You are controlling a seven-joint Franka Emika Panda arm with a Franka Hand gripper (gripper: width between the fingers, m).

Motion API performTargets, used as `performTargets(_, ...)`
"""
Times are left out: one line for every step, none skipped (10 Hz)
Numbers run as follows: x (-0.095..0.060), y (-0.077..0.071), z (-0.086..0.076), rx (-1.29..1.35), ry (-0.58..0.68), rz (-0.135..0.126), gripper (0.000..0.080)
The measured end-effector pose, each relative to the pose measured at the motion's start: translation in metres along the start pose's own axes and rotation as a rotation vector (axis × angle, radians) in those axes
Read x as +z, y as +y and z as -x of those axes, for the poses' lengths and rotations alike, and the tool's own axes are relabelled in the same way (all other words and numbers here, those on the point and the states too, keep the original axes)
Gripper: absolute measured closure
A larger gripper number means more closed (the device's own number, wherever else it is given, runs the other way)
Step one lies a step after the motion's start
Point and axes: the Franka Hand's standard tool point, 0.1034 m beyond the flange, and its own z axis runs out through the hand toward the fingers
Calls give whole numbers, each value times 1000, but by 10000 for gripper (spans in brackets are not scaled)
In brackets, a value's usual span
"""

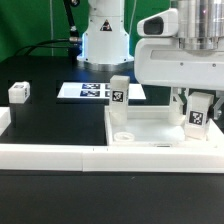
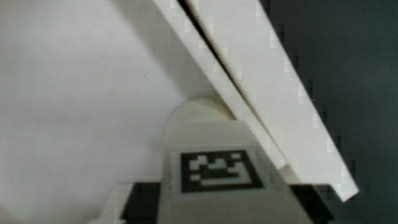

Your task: Assemble square table

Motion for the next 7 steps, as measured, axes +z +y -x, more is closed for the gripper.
performTargets(0,-1,-1,109,-1,2,514)
performTargets(-1,-1,-2,255,-5,8,514)
performTargets(-1,-1,-2,357,-13,19,512)
performTargets(-1,0,-3,552,-25,11,512)
performTargets(0,0,-2,724,-45,-7,512)
performTargets(0,-2,-1,869,-70,-19,512)
performTargets(0,-3,-1,960,-85,-25,512)
